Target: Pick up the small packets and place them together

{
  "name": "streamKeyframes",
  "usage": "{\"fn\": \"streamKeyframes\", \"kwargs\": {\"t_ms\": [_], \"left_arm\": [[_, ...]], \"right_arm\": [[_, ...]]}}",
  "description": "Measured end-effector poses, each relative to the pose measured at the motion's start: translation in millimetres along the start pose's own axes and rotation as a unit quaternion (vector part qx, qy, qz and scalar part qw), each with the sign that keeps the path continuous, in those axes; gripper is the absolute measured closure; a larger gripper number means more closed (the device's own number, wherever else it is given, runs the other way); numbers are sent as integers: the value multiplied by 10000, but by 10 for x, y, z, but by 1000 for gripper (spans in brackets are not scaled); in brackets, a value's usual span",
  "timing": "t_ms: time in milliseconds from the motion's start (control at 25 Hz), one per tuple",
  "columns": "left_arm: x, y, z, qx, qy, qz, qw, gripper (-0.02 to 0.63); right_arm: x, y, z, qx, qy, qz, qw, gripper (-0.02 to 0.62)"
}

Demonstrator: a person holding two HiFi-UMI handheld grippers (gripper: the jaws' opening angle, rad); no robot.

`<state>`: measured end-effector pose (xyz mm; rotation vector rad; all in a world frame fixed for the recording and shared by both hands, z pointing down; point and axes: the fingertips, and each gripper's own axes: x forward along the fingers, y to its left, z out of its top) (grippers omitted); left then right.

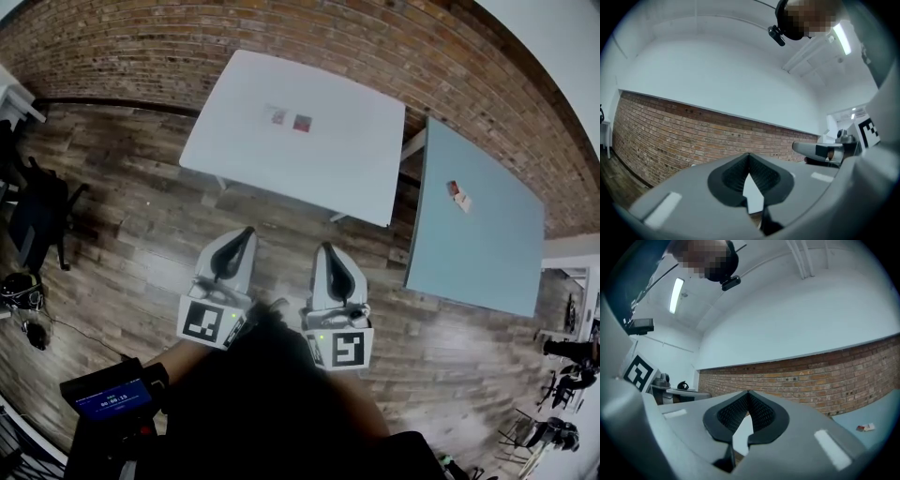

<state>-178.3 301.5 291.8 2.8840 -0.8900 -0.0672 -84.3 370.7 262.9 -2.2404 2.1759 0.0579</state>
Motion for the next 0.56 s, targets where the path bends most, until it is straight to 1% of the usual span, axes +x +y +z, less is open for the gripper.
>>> {"fn": "streamKeyframes", "kwargs": {"t_ms": [80,240,560], "left_arm": [[26,40,20,-67,-4,19,10000,606],[57,32,54,-67,-104,-98,9999,606],[-68,65,-98,-215,110,-61,9997,606]], "right_arm": [[25,-40,36,-212,0,-92,9997,595],[60,-62,26,-246,58,-139,9996,595],[34,-24,-134,-12,297,-178,9994,595]]}}
